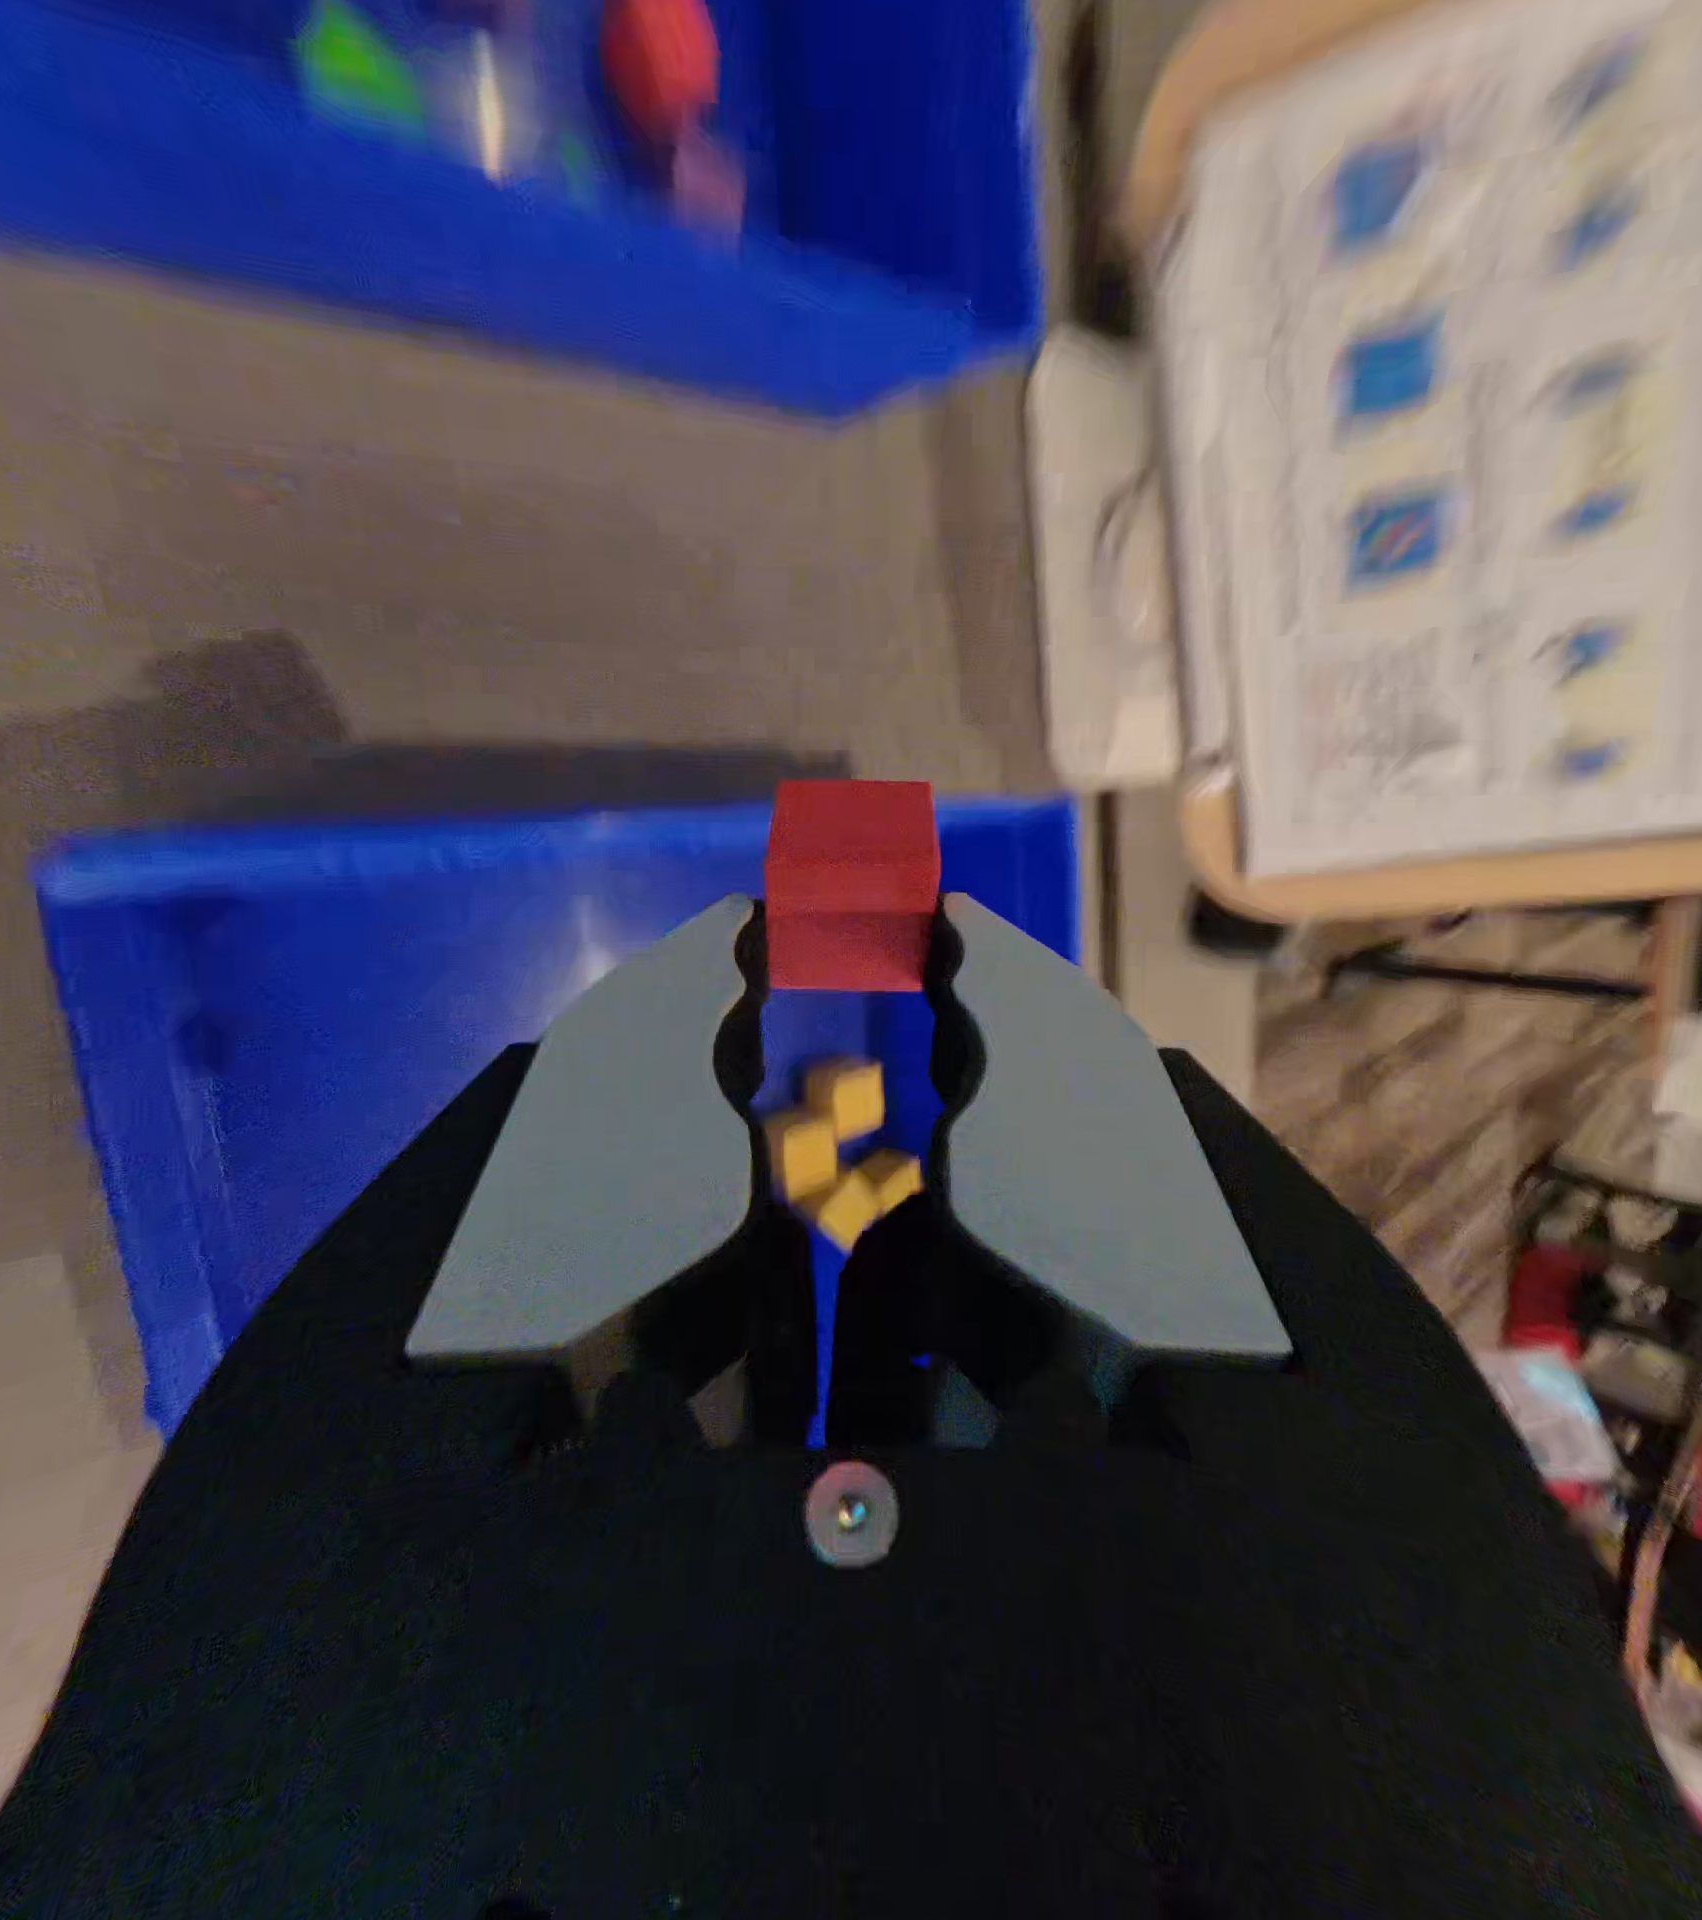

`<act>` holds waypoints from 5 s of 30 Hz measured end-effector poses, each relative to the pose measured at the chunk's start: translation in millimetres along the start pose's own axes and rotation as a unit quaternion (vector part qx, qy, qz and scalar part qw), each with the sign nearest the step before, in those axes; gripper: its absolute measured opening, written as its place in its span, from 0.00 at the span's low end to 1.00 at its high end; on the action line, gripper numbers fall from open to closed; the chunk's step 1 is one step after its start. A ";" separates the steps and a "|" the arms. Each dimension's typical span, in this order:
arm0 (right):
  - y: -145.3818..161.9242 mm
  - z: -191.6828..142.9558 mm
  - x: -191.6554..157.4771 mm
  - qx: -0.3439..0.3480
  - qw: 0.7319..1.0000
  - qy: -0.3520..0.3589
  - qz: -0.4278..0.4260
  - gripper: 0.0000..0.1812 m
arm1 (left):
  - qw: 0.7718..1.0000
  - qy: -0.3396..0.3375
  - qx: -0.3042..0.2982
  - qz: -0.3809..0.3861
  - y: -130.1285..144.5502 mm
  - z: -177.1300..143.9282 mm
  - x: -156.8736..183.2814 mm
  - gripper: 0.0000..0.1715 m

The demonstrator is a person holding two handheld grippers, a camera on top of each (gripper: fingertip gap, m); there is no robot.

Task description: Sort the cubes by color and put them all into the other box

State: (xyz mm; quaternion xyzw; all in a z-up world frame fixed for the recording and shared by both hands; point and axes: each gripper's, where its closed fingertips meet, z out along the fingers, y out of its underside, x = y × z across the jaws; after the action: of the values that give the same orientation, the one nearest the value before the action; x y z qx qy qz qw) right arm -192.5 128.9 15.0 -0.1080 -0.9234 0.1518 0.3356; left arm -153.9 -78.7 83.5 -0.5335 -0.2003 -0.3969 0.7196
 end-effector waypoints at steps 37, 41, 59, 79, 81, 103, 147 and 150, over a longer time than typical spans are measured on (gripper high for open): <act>138.0 173.6 2.6 -0.202 0.956 -0.204 0.067 0.19 | 0.996 -0.043 -0.042 0.058 4.7 -11.5 4.3 0.06; 134.9 169.4 -0.2 -0.213 0.945 -0.224 0.104 0.24 | 0.992 -0.097 -0.061 0.059 -0.6 -26.2 -7.6 0.09; 101.8 63.4 -15.2 -0.147 0.970 -0.170 0.089 0.26 | 0.541 -0.555 -0.587 0.235 -24.7 -137.9 -233.3 0.22; -7.4 24.8 -24.0 0.093 0.994 -0.049 -0.001 0.23 | 0.935 -0.186 -0.302 -0.026 -20.1 -7.0 -126.6 0.17; -44.1 14.3 -19.9 0.164 0.986 -0.024 -0.006 0.24 | 0.952 -0.120 -0.275 -0.053 -17.1 9.5 -99.3 0.17; -140.5 -41.7 -24.6 0.280 0.958 0.052 -0.021 0.16 | 0.979 0.055 -0.176 -0.087 4.3 62.3 -16.8 0.37; 100.6 106.5 -28.3 -0.108 0.953 -0.252 0.132 0.20 | 0.750 -0.512 -0.398 0.131 22.1 -109.6 -132.7 0.28; 95.0 88.0 -27.5 -0.088 0.961 -0.230 0.127 0.20 | 0.624 -0.612 -0.474 0.105 31.5 -156.9 -154.6 0.29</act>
State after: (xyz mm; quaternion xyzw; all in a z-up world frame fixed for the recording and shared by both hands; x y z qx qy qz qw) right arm -219.9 190.7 -98.8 -0.2156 -0.9641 0.1318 0.0813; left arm -243.9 -165.3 -100.7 -0.9383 -0.3207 0.0596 0.1151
